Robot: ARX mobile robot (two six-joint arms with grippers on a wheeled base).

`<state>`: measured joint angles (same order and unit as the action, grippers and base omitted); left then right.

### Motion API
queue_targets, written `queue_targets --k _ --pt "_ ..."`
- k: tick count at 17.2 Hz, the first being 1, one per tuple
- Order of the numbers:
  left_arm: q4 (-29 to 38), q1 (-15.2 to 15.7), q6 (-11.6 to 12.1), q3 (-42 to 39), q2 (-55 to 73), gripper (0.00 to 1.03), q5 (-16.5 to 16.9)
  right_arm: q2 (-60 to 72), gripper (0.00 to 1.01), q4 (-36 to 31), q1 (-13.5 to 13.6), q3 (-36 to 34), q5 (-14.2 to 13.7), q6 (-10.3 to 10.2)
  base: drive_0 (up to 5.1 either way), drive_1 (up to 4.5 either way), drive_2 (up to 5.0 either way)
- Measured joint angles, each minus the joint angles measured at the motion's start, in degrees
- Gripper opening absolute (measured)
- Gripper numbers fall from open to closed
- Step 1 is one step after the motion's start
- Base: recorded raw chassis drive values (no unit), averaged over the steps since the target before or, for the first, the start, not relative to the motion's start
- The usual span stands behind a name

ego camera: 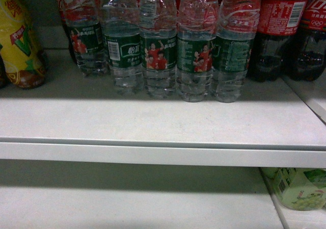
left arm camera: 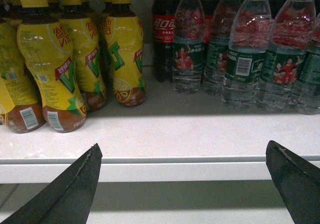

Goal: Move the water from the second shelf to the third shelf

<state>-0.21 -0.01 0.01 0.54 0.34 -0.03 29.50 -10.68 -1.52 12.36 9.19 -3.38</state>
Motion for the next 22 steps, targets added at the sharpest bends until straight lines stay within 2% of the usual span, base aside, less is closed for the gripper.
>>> queue_targets --k 22 --pt "0.00 0.00 0.00 0.00 0.00 0.98 0.04 -0.02 0.40 0.00 0.00 -0.44 0.07 0.00 0.0 0.00 0.0"
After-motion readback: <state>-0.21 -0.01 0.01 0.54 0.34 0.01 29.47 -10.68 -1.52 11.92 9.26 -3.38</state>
